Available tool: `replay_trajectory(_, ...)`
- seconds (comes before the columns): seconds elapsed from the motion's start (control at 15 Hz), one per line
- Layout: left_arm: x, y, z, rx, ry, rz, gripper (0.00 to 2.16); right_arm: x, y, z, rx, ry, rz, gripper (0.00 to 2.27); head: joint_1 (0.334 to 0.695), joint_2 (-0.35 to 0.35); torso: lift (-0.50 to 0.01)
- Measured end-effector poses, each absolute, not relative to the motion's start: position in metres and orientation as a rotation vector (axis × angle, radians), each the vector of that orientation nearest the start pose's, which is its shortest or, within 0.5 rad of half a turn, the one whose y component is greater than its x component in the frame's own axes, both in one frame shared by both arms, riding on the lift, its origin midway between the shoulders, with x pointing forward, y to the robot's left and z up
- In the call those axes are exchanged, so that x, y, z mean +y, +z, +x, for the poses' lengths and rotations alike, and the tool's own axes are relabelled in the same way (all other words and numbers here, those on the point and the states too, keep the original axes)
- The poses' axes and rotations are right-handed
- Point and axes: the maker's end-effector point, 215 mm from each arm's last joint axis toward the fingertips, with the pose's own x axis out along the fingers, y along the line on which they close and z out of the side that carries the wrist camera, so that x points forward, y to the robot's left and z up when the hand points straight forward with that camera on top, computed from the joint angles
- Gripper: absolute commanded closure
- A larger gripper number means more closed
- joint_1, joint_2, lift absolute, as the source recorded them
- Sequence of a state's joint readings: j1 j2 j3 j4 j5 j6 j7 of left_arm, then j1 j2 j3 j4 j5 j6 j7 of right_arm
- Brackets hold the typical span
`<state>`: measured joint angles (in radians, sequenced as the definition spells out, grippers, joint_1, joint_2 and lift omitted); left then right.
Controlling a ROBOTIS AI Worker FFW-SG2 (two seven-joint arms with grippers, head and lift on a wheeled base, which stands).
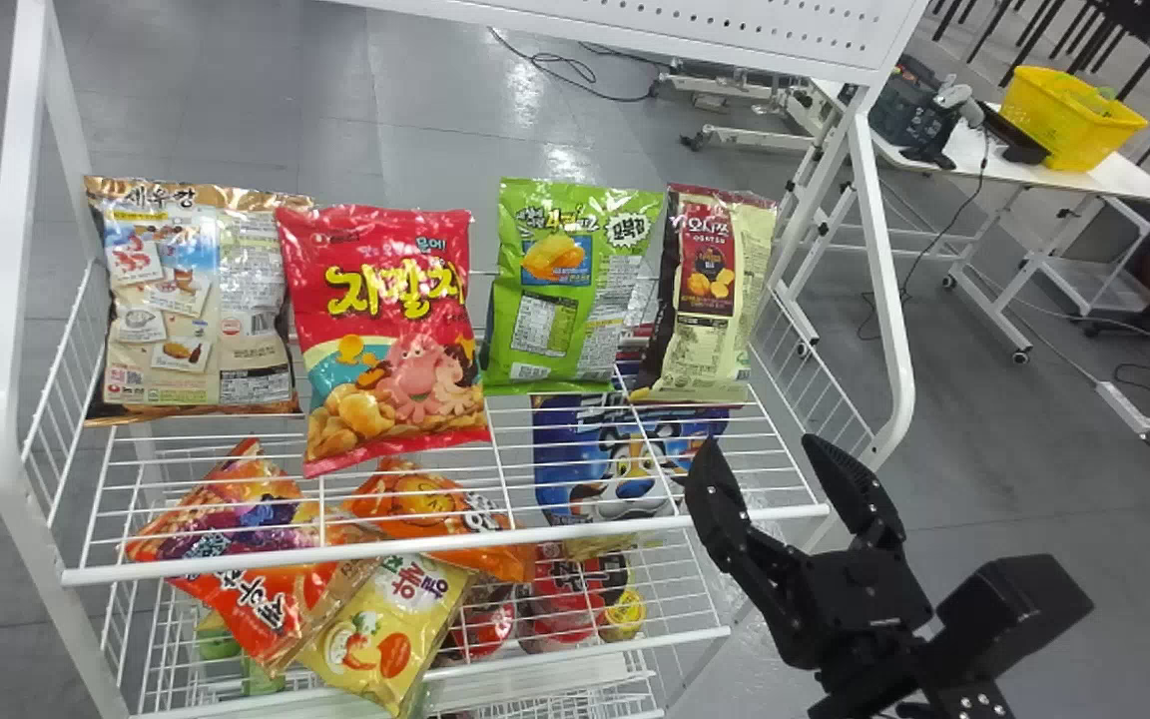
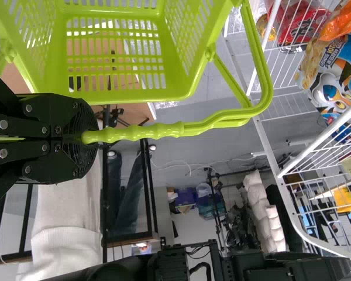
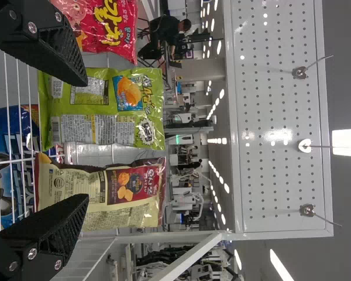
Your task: Hold basket handle with left hand then pick Gkobukchip with right hand and place into basket
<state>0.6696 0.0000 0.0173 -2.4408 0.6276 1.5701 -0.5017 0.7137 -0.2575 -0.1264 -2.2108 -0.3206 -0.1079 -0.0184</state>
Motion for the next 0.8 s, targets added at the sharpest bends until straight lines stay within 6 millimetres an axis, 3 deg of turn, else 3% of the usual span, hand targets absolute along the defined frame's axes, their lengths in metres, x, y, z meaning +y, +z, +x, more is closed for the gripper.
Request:
replay_trajectory(0.6, -0.014, -0.409, 0.140, 1.198, -0.930, -0.761, 2.12, -0.292, -0.289, 0.395, -0.040, 0.037, 0.044, 0.14, 0.695, -0.350, -0.032)
replay_trajectory(0.8, -0.017, -0.409, 0.138, 1.202, -0.937, -0.759, 2.12, -0.289, -0.293, 0.413, -0.038, 0.042, 0.036, 0.14, 0.695, -0.350, -0.032)
